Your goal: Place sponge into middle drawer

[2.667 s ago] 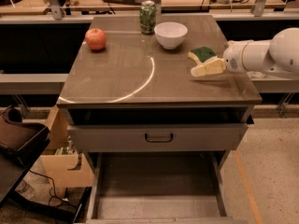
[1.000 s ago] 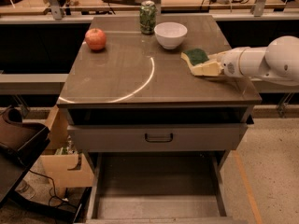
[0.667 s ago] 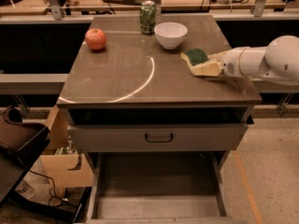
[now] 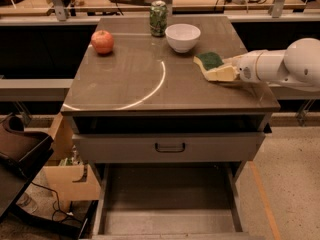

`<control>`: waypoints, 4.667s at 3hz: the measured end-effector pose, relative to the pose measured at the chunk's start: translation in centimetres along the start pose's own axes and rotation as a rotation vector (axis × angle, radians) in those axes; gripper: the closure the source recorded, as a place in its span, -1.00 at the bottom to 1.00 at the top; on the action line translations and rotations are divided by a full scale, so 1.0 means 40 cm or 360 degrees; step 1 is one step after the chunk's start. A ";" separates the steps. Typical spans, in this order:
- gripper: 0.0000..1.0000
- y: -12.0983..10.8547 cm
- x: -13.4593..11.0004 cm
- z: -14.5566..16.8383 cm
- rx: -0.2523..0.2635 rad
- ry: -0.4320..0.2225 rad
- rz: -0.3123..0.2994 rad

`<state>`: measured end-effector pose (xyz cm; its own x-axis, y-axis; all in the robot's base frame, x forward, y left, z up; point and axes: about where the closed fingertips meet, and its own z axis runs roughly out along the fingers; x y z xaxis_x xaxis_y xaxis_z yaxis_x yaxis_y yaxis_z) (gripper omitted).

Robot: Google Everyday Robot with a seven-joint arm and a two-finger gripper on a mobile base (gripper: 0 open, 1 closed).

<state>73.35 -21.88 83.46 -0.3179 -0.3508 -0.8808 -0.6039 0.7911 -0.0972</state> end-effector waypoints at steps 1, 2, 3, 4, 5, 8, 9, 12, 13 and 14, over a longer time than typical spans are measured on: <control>1.00 -0.022 -0.025 -0.066 0.0014 -0.0014 -0.0029; 1.00 -0.046 -0.054 -0.177 0.0014 -0.0044 -0.0082; 1.00 -0.065 -0.054 -0.299 -0.0005 -0.0059 -0.0128; 1.00 -0.077 -0.014 -0.414 -0.0039 -0.0033 -0.0162; 1.00 -0.087 0.058 -0.504 -0.0087 0.0024 -0.0221; 1.00 -0.040 0.427 -0.802 -0.0224 0.0207 -0.0142; 1.00 -0.035 0.434 -0.787 -0.0238 0.0209 -0.0141; 1.00 0.164 0.833 -0.736 -0.0377 0.0207 -0.0140; 1.00 0.243 0.914 -0.672 -0.0459 0.0215 -0.0207; 1.00 0.300 0.951 -0.593 -0.0525 0.0234 -0.0262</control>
Offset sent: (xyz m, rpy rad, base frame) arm -0.0730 -0.0908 0.0992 -0.0505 -0.0955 0.0368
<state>36.70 -37.61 59.78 -0.2838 -0.5466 -0.7878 -0.8503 0.5233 -0.0568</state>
